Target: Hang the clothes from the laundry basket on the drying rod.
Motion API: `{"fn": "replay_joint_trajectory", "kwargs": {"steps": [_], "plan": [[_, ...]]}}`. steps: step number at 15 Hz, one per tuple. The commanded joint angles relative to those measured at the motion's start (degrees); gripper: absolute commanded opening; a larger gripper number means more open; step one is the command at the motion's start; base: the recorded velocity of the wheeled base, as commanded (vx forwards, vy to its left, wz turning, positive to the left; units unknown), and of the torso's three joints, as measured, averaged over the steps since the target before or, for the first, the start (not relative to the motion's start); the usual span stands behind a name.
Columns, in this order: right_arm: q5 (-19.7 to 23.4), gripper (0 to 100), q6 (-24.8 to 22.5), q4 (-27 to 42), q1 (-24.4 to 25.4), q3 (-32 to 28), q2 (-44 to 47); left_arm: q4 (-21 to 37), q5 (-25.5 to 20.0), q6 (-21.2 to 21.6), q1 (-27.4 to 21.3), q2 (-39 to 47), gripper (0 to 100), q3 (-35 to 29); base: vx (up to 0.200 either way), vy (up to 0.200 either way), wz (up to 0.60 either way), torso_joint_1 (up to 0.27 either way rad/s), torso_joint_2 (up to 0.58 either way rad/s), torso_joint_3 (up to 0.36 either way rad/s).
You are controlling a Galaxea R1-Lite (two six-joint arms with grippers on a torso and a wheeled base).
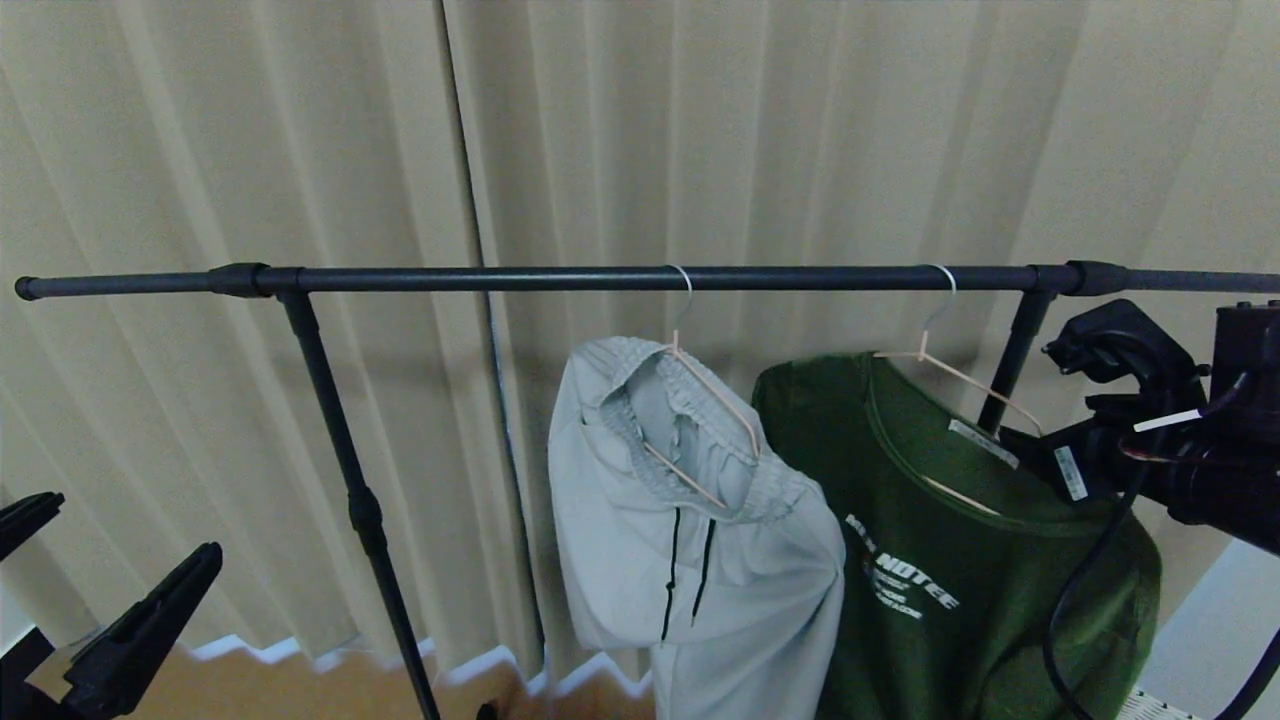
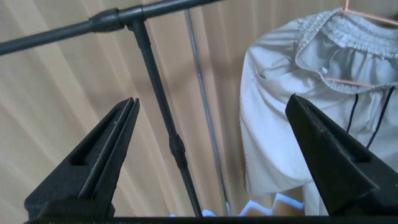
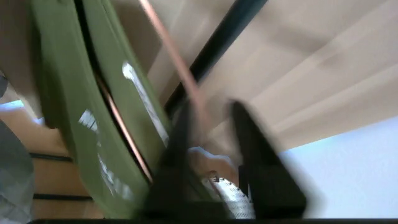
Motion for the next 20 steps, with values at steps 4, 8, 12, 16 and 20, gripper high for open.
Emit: {"fn": "replay_joint_trajectory", "kwargs": {"steps": [4,8,12,16,20], "plan": [[7.67,100,1.79,-14.88,-0.24,9.30,-1.31,0.23,0.12,-0.60,0.08,0.17,100,0.43,0.000,0.000,0.00,0.000,0.00,0.000],[16.73,100,3.11,-31.23,-0.68,19.75,-1.66,1.55,0.12,-1.13,1.93,-0.01,100,1.49,0.000,0.000,0.00,0.000,0.00,0.000],[20.15,100,4.16,-46.70,-1.03,27.58,-4.03,3.04,0.12,-4.82,12.04,-2.82,100,3.86,0.000,0.000,0.00,0.000,0.00,0.000],[20.42,100,4.25,-49.68,-0.68,34.96,-15.72,11.31,0.12,-4.82,16.26,-11.61,100,4.48,0.000,0.000,0.00,0.000,0.00,0.000],[22.26,100,3.99,-40.28,-0.68,39.27,-29.61,28.97,0.12,-3.94,16.08,-26.29,100,3.77,0.000,0.000,0.00,0.000,0.00,0.000]]}}
